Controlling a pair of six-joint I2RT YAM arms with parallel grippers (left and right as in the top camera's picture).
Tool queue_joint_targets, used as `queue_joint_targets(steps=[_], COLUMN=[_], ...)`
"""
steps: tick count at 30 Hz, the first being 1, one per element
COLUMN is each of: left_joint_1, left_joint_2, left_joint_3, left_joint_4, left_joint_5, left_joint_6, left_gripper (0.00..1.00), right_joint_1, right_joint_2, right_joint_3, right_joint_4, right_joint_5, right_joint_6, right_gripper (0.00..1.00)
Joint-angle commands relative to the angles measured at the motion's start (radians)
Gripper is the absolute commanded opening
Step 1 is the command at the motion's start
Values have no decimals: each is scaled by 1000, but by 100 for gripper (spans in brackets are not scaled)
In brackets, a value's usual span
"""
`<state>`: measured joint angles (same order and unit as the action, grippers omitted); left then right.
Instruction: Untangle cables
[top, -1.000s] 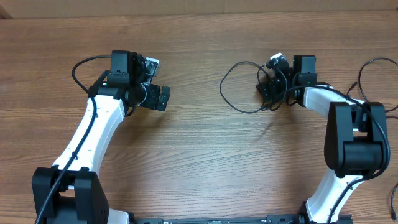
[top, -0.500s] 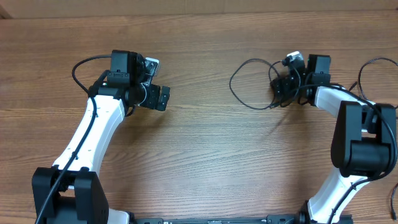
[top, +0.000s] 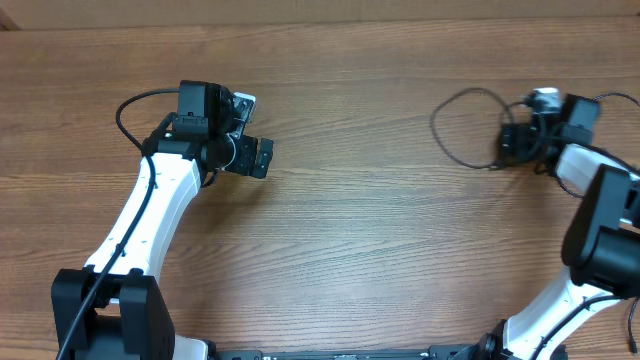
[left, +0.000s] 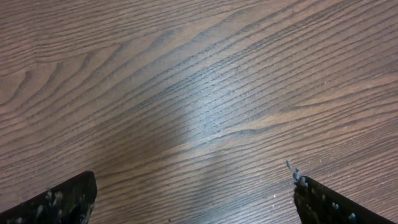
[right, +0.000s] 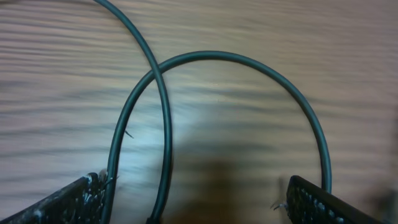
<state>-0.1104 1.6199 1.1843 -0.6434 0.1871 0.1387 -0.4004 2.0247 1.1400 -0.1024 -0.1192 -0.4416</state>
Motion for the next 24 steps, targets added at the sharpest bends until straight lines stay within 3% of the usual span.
queue_joint_targets(steps=[1, 6, 10, 13, 17, 24], left_joint_1=[-2, -2, -2, -2, -2, -2], left_joint_2=[-5, -5, -5, -5, -5, -5], left_joint_3=[10, 10, 10, 10, 10, 10], left_joint_4=[1, 1, 1, 1, 1, 1], left_joint_5=[13, 13, 13, 13, 13, 13], left_joint_6=[22, 22, 22, 22, 22, 22], left_gripper=[99, 100, 99, 100, 100, 99], right_joint_1=[-87, -220, -321, -372, -396, -348], right_joint_2=[54, 54, 54, 54, 53, 7], right_joint_3=[-27, -27, -27, -27, -27, -26], right_joint_4=[-31, -48, -45, -44, -40, -35], right_joint_5=[119, 118, 110, -6, -175, -197], right_joint_6=[-29, -2, 91, 132, 132, 174], right_gripper=[93, 93, 100, 100, 100, 100])
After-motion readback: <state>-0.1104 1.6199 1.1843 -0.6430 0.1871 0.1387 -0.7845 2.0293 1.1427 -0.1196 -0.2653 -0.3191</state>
